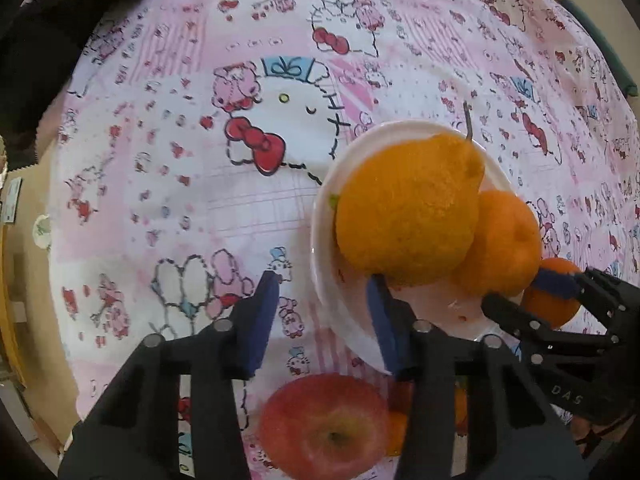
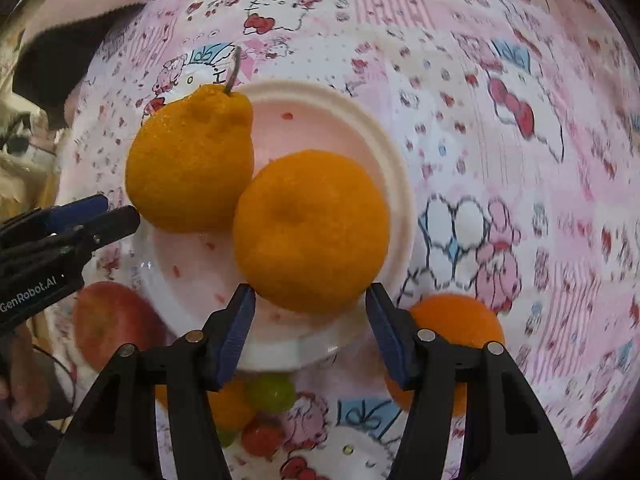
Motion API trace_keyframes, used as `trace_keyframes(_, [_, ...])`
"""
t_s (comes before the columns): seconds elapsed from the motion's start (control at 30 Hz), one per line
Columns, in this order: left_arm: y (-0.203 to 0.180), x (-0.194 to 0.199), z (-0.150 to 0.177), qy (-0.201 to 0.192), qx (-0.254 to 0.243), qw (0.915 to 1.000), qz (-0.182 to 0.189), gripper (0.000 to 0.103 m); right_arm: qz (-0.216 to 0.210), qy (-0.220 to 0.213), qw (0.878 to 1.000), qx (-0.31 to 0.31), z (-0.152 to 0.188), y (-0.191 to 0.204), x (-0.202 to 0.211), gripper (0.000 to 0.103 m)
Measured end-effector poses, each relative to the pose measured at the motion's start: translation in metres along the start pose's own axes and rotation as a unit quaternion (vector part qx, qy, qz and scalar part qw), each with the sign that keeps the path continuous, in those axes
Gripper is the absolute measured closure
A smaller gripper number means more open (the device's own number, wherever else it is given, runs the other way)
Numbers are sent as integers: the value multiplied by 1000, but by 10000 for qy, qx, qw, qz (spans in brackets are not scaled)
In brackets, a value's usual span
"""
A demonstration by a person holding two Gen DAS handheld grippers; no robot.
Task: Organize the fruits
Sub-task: 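Open both tools and withdraw them from the plate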
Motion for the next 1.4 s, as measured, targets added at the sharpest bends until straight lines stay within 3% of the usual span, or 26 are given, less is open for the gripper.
trace_keyframes(0.17, [-10, 4, -7, -244, -261, 9993, -47, 70, 106, -764, 9969, 157, -18, -1, 18, 43])
trace_keyframes(0.37, [-15, 5, -18, -336, -191, 9992, 83, 72, 44, -1191, 9929, 31, -32, -7, 24, 42])
trace_keyframes(0.43, [-16, 3, -17, -317, -219, 9993, 12, 72, 93, -1040, 9945, 109, -31, -6, 17, 37])
trace_keyframes(0.53, [-19, 2, -16, -356, -292, 9989, -46, 72, 296, -523, 9981, 162, -22, -7, -7, 40])
trace_keyframes(0.73, [-13, 3, -11, -236, -166, 9996, 45, 66, -48, -526, 9986, -77, -21, -12, -4, 40])
trace_keyframes(0.83, [-11, 7, -7, -281, -97, 9995, 69, 30, -187, -476, 9985, -179, -21, -11, 2, 38])
trace_keyframes(0.9, [-10, 12, -5, -351, -64, 9993, 78, 26, -207, -447, 9987, -163, -16, -8, 4, 38])
trace_keyframes(1.07, [-10, 26, 1, -424, 19, 9990, 154, 25, -256, -402, 9985, -265, -8, -8, 11, 38])
trace_keyframes(1.23, [-9, 60, 7, -1030, 60, 9945, 183, 25, -327, -432, 9979, -357, 2, -9, 25, 37])
trace_keyframes(1.4, [-2, 90, 19, -1575, 61, 9874, 104, 25, -381, -631, 9964, -425, 14, -12, 47, 29])
Point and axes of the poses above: each gripper's, at about its wrist camera, not at the fingertips, and x roughly against the way its jaws point, y to its left, z to its underside, the point moved 5 cm from there along -x, roughly the way its jaws point, and after that the axes turned 4 degrees about -x, right-handed, at the moved point
